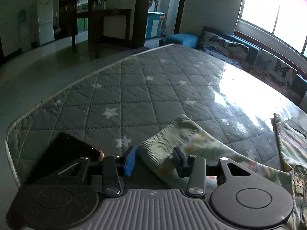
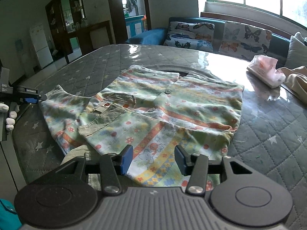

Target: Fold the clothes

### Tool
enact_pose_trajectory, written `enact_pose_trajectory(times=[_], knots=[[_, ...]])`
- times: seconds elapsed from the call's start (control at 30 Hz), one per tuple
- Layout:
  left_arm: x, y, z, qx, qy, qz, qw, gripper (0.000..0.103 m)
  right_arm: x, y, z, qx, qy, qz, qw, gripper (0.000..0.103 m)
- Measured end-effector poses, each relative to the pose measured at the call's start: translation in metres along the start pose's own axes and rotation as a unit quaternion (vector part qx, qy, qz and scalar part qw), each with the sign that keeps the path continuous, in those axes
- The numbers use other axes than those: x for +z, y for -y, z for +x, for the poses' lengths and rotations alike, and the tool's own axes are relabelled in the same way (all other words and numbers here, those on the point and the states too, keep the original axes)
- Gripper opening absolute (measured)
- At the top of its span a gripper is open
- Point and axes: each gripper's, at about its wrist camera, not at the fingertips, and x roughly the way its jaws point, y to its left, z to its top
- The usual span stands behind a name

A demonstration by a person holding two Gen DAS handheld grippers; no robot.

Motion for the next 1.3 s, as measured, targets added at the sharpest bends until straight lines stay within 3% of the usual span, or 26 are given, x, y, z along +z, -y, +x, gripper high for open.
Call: enact_pose_trajectory(times=[0.1, 0.23, 0.43, 0.57, 0.7, 0.9, 1.07, 1.3], knots=[[0.002, -0.002, 0.000, -0.015, 0.003, -0.009, 0.9998, 0.012, -0.002, 0.000, -0.003, -0.001, 0.005, 0.003, 1.000, 0.049], [0.004, 0.007, -0.018, -0.048, 0.022, -0.005, 0.9986, 0.010, -0.003, 0.003, -0.009, -0.004, 0.013, 0.008, 1.000, 0.049], [0.012, 0.049, -0.067, -0.147, 0.056, 0.023, 0.9873, 0.010, -0.005, 0.007, -0.020, -0.010, 0.029, 0.019, 0.999, 0.049], [0.017, 0.087, -0.097, -0.216, 0.070, 0.048, 0.9726, 0.010, -0.009, 0.011, -0.027, -0.013, 0.040, 0.027, 0.999, 0.049], [0.013, 0.129, -0.116, -0.295, 0.057, 0.070, 0.9511, 0.010, -0.013, 0.017, -0.036, -0.017, 0.052, 0.037, 0.998, 0.049], [-0.010, 0.191, -0.126, -0.383, 0.024, 0.113, 0.9167, 0.010, -0.018, 0.029, -0.047, -0.027, 0.065, 0.054, 0.996, 0.054], [-0.035, 0.232, -0.126, -0.419, -0.017, 0.149, 0.8957, 0.010, -0.023, 0.038, -0.053, -0.036, 0.070, 0.067, 0.995, 0.060], [-0.068, 0.261, -0.114, -0.428, -0.058, 0.186, 0.8824, 0.010, -0.026, 0.044, -0.052, -0.045, 0.069, 0.078, 0.994, 0.065]])
